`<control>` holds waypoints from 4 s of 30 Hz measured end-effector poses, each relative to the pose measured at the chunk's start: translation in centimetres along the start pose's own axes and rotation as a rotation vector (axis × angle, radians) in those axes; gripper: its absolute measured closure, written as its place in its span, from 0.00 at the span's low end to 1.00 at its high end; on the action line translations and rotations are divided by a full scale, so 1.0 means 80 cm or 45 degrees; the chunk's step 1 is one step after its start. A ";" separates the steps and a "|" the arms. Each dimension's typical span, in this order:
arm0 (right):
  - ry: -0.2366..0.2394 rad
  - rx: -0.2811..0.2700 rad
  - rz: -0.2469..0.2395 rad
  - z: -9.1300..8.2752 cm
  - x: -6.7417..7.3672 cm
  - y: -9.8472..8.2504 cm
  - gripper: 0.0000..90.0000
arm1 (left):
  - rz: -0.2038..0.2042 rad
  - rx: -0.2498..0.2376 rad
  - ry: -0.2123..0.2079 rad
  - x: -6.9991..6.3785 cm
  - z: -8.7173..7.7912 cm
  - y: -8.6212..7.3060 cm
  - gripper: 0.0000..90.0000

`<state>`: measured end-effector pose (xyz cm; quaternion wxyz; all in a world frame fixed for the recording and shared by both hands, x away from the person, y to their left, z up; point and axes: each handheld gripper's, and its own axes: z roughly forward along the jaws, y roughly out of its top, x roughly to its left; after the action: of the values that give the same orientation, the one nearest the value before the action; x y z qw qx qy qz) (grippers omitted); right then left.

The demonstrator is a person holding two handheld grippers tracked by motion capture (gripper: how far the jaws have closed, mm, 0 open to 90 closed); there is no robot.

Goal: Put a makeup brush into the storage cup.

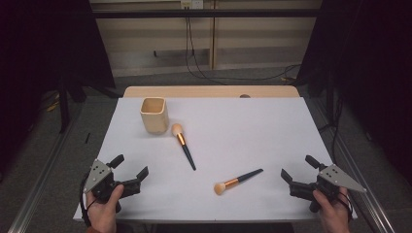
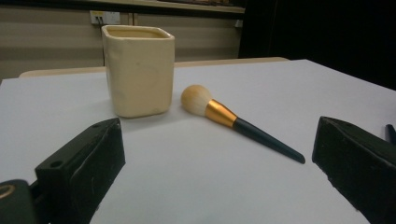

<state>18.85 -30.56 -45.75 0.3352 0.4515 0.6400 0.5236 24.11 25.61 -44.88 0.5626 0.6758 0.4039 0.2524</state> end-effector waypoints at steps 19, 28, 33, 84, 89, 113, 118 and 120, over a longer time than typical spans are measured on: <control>-0.014 -0.006 0.012 0.006 0.000 -0.001 0.00 | 0.020 0.017 0.009 -0.001 0.001 0.000 0.03; -0.003 -0.002 -0.009 0.007 0.002 0.000 0.00 | 0.023 0.016 -0.009 -0.008 0.006 0.005 0.03; 0.001 -0.006 -0.012 0.006 -0.001 -0.001 0.00 | 0.036 0.023 -0.029 -0.015 0.014 0.011 0.03; 0.021 0.002 -0.017 0.012 0.005 -0.001 0.00 | 0.085 0.072 -0.085 -0.032 0.119 0.058 0.02; 0.024 0.006 -0.022 0.011 0.004 -0.001 0.00 | 0.078 0.077 -0.103 -0.037 0.133 0.065 0.02; 0.013 0.004 -0.021 0.009 0.005 -0.002 0.00 | 0.049 0.256 -0.105 -0.040 0.197 0.085 0.03; 0.014 0.009 -0.025 0.009 0.006 -0.002 0.00 | 0.043 0.341 -0.108 -0.037 0.205 0.081 0.03; 0.013 0.012 -0.029 0.010 0.006 -0.002 0.00 | 0.027 0.427 -0.092 -0.037 0.211 0.083 0.03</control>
<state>19.35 -29.85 -46.07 0.3358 0.4428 0.6493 0.5191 37.64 13.51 -42.20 0.4533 0.7730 0.4128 0.1629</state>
